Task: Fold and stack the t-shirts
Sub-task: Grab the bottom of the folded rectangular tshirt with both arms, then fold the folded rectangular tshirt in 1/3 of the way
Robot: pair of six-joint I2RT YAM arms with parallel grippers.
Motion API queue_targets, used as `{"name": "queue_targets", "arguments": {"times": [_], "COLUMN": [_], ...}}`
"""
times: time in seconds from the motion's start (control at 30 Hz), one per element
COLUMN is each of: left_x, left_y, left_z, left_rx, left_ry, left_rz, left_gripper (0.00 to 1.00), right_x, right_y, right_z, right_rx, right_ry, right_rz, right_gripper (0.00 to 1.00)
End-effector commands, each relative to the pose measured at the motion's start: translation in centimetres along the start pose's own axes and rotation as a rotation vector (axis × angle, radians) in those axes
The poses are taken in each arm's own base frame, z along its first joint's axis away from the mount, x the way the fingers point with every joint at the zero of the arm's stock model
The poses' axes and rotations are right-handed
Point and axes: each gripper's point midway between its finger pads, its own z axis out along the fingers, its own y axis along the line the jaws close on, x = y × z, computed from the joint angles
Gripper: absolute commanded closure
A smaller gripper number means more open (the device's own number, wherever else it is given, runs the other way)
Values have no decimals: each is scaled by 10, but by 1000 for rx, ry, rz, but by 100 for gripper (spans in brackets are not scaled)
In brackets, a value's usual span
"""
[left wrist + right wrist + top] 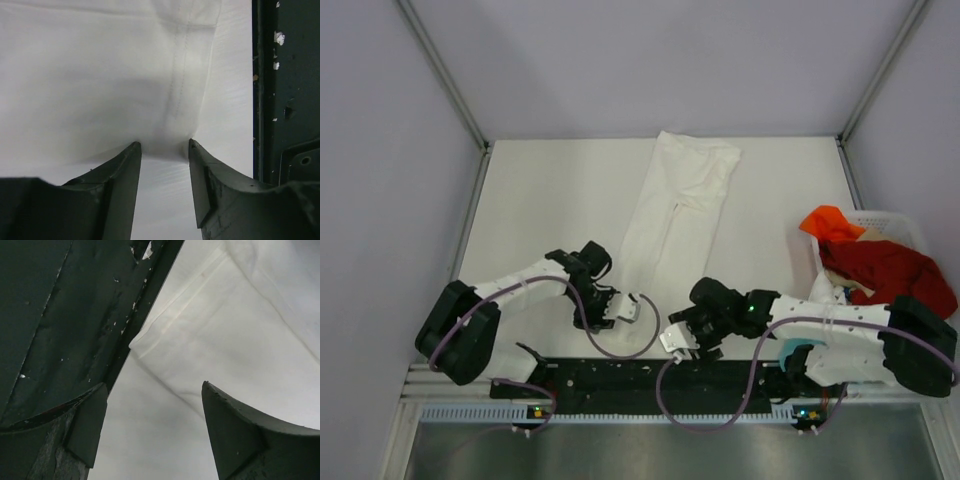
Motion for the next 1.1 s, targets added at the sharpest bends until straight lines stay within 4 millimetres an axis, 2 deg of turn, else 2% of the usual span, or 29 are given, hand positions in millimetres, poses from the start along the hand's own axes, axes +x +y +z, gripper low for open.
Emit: {"name": "queue_targets", "arguments": {"times": [0.0, 0.1, 0.2, 0.23, 0.3, 0.37, 0.43, 0.53, 0.67, 0.87, 1.07], "left_x": [16, 16, 17, 16, 17, 12, -5, -31, -41, -63, -76], "left_y": [-3, -10, -14, -15, -17, -19, -25, -13, 12, 62, 145], "left_z": [14, 13, 14, 13, 13, 8, -3, -21, -36, -61, -88], "left_rx": [27, 45, 57, 58, 56, 62, 94, 34, -50, -155, -269], "left_ry": [70, 76, 87, 87, 92, 83, 27, -51, -37, -23, -41], "left_rz": [-17, -19, -40, -44, -59, -79, -74, -65, -107, -218, -382], "left_gripper": [58, 69, 80, 83, 92, 96, 100, 100, 100, 100, 100], "right_x": [-11, -16, -6, -2, 4, 0, -8, -20, -18, 9, 54], "right_y": [-21, -20, -18, -18, -16, -15, -18, -31, -60, -102, -162], "right_z": [20, 37, 46, 47, 43, 38, 31, 13, -14, -57, -90], "right_rx": [61, 32, 23, 25, 20, 27, 50, 133, 253, 433, 601], "right_ry": [-16, -20, 23, 42, 76, 65, 41, 4, -50, -91, -136], "right_rz": [-52, -58, -57, -57, -45, -39, -22, 3, 135, 342, 653], "right_gripper": [25, 25, 32, 39, 63, 82, 100, 100, 100, 100, 100]}}
